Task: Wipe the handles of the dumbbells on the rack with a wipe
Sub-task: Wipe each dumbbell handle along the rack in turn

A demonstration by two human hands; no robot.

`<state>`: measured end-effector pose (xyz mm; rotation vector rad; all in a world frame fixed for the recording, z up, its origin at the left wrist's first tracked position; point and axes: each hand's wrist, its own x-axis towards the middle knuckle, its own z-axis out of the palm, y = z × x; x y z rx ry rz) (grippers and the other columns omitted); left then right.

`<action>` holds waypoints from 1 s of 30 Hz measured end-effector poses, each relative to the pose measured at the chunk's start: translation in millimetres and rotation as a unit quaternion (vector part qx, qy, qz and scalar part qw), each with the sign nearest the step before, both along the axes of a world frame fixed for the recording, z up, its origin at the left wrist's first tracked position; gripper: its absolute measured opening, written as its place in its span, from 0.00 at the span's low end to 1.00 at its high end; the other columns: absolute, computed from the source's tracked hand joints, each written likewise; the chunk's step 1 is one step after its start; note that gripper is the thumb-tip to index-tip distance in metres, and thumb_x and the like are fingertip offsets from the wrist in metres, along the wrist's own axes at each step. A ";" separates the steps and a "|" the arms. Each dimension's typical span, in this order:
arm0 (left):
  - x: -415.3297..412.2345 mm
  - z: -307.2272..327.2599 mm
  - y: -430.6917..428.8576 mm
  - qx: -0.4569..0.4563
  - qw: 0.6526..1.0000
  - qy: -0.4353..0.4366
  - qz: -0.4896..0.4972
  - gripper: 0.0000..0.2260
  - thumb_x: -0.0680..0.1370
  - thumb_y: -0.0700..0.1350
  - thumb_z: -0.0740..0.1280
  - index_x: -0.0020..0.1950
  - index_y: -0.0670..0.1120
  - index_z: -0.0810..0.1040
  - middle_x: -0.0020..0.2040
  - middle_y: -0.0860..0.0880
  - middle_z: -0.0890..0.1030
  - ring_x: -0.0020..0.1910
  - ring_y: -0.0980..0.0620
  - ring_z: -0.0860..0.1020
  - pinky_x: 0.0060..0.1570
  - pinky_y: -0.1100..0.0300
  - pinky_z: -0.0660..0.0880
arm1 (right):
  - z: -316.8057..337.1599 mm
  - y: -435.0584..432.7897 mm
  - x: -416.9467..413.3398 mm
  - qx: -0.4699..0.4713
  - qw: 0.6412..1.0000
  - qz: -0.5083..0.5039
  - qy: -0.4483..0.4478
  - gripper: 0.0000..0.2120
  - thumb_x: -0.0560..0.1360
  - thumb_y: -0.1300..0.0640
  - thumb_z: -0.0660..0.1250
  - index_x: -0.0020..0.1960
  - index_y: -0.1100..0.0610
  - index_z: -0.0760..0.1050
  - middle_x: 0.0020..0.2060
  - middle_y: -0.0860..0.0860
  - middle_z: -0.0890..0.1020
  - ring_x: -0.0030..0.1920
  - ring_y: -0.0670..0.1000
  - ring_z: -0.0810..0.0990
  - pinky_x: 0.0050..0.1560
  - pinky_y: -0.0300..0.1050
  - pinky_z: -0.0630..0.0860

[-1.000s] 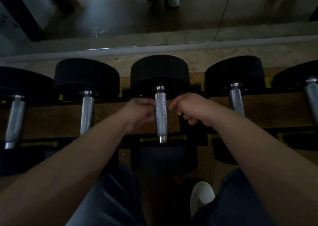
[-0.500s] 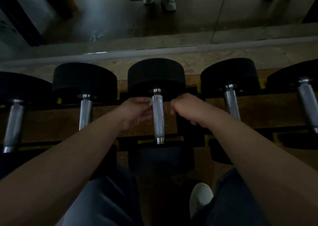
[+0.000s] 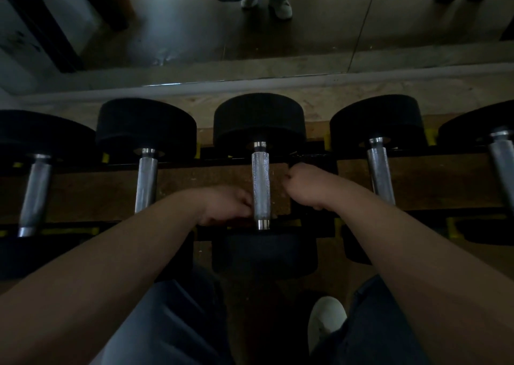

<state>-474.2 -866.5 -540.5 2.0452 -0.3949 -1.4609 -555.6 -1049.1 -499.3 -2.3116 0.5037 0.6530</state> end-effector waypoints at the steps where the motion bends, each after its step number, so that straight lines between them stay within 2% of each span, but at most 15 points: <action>1: 0.1 -0.7 1.1 0.012 0.999 0.001 -0.031 0.12 0.78 0.41 0.69 0.62 0.46 0.81 0.58 0.47 0.84 0.57 0.51 0.82 0.63 0.53 0.76 | -2.2 -0.7 -1.0 -0.014 1.000 0.019 0.014 0.12 0.84 0.53 0.56 0.52 0.58 0.76 0.42 0.53 0.78 0.34 0.49 0.76 0.27 0.39 0.68; 2: 0.6 0.6 -0.8 -0.015 0.999 0.031 -0.004 0.13 0.78 0.40 0.69 0.62 0.45 0.80 0.58 0.46 0.84 0.56 0.51 0.82 0.61 0.54 0.77 | -3.6 -1.1 -2.1 -0.021 0.999 0.032 0.023 0.12 0.83 0.54 0.57 0.51 0.58 0.76 0.41 0.53 0.78 0.33 0.49 0.76 0.26 0.38 0.68; 3: 0.4 5.3 -5.2 -0.065 0.993 0.071 0.073 0.13 0.79 0.39 0.68 0.63 0.43 0.79 0.58 0.45 0.84 0.56 0.51 0.83 0.58 0.56 0.78 | -4.8 -1.6 -2.9 -0.019 0.999 0.035 0.025 0.11 0.83 0.54 0.58 0.51 0.58 0.76 0.40 0.54 0.79 0.32 0.50 0.76 0.26 0.38 0.68; 5: 2.9 14.0 -12.5 -0.170 0.945 0.095 0.262 0.12 0.81 0.38 0.64 0.64 0.42 0.78 0.58 0.45 0.84 0.57 0.50 0.83 0.57 0.55 0.79 | -5.1 -2.9 -3.0 0.004 1.000 0.013 0.001 0.12 0.83 0.53 0.58 0.52 0.59 0.78 0.40 0.54 0.80 0.34 0.51 0.77 0.29 0.40 0.71; 7: 5.5 18.0 -15.8 -0.222 0.900 0.053 0.372 0.11 0.82 0.39 0.63 0.63 0.43 0.80 0.56 0.45 0.85 0.54 0.51 0.83 0.55 0.56 0.80 | -3.0 -5.2 -2.0 0.025 0.998 -0.019 -0.055 0.13 0.83 0.55 0.59 0.53 0.60 0.80 0.43 0.53 0.81 0.40 0.51 0.80 0.34 0.41 0.73; 9: 2.1 23.5 -12.5 -0.217 0.883 -0.011 0.415 0.09 0.81 0.39 0.65 0.59 0.45 0.82 0.53 0.46 0.85 0.50 0.54 0.84 0.48 0.60 0.80 | 2.9 -6.8 -0.8 0.042 0.991 -0.048 -0.114 0.11 0.81 0.60 0.61 0.57 0.56 0.81 0.49 0.50 0.81 0.49 0.50 0.81 0.40 0.40 0.73; 11: -3.6 28.8 -5.9 -0.205 0.883 -0.057 0.419 0.08 0.80 0.39 0.67 0.57 0.46 0.82 0.49 0.47 0.86 0.45 0.55 0.84 0.43 0.63 0.80 | 9.0 -7.1 -0.5 0.069 0.981 -0.071 -0.166 0.17 0.78 0.64 0.62 0.62 0.51 0.79 0.53 0.48 0.80 0.52 0.47 0.79 0.43 0.37 0.71; 13: -10.8 35.3 -2.9 -0.219 0.883 -0.074 0.408 0.08 0.79 0.39 0.68 0.57 0.46 0.82 0.46 0.48 0.85 0.42 0.56 0.83 0.41 0.63 0.79 | 11.8 -5.6 -1.0 0.091 0.972 -0.072 -0.204 0.17 0.79 0.64 0.61 0.60 0.50 0.80 0.52 0.46 0.81 0.51 0.44 0.78 0.43 0.32 0.70; 16: -19.8 41.8 -6.1 -0.250 0.888 -0.082 0.377 0.07 0.78 0.38 0.70 0.55 0.46 0.80 0.40 0.51 0.84 0.38 0.57 0.81 0.41 0.62 0.79 | 13.1 -2.3 -1.8 0.098 0.965 -0.055 -0.237 0.10 0.82 0.53 0.64 0.59 0.48 0.83 0.51 0.44 0.83 0.51 0.42 0.79 0.44 0.30 0.70; 18: -24.7 43.1 -12.1 -0.249 0.904 -0.131 0.322 0.04 0.76 0.40 0.72 0.51 0.46 0.82 0.39 0.51 0.84 0.37 0.58 0.80 0.38 0.64 0.78 | 13.6 -4.4 -2.8 0.114 0.962 -0.052 -0.243 0.12 0.80 0.44 0.66 0.57 0.47 0.84 0.46 0.41 0.84 0.46 0.37 0.79 0.42 0.34 0.71; 19: -26.8 41.8 -15.3 -0.246 0.907 -0.158 0.304 0.04 0.76 0.42 0.73 0.50 0.45 0.83 0.40 0.50 0.84 0.37 0.58 0.80 0.37 0.66 0.77 | 14.4 -6.1 -4.2 0.135 0.960 -0.050 -0.239 0.12 0.79 0.43 0.68 0.56 0.46 0.84 0.43 0.41 0.83 0.42 0.35 0.79 0.40 0.34 0.70; 21: -29.5 37.3 -20.7 -0.247 0.897 -0.201 0.306 0.05 0.75 0.43 0.74 0.49 0.46 0.83 0.42 0.47 0.83 0.38 0.56 0.80 0.36 0.66 0.77 | 16.0 -7.5 -6.7 0.177 0.960 -0.044 -0.212 0.09 0.77 0.46 0.72 0.54 0.47 0.85 0.38 0.43 0.83 0.34 0.35 0.77 0.35 0.33 0.72; 23: -29.5 29.7 -23.3 -0.230 0.884 -0.236 0.332 0.08 0.74 0.46 0.76 0.50 0.47 0.81 0.42 0.48 0.82 0.38 0.56 0.80 0.34 0.64 0.77 | 14.0 -8.6 -6.3 0.195 0.961 -0.062 -0.185 0.07 0.75 0.50 0.74 0.52 0.50 0.84 0.38 0.50 0.84 0.33 0.42 0.77 0.30 0.34 0.73; 27: -31.4 15.1 -18.1 -0.186 0.883 -0.145 0.406 0.08 0.78 0.47 0.70 0.56 0.48 0.80 0.50 0.48 0.83 0.45 0.53 0.82 0.40 0.58 0.79 | -0.9 -0.7 2.5 0.216 0.938 -0.192 -0.192 0.01 0.77 0.56 0.73 0.47 0.51 0.83 0.35 0.50 0.82 0.31 0.43 0.77 0.26 0.35 0.71; 30: -33.7 13.8 -15.5 -0.195 0.885 -0.111 0.408 0.07 0.81 0.42 0.65 0.57 0.46 0.81 0.45 0.47 0.84 0.42 0.52 0.82 0.38 0.59 0.77 | -6.4 1.4 9.0 0.277 0.927 -0.209 -0.144 0.05 0.79 0.62 0.69 0.49 0.55 0.83 0.30 0.48 0.78 0.28 0.44 0.72 0.25 0.37 0.68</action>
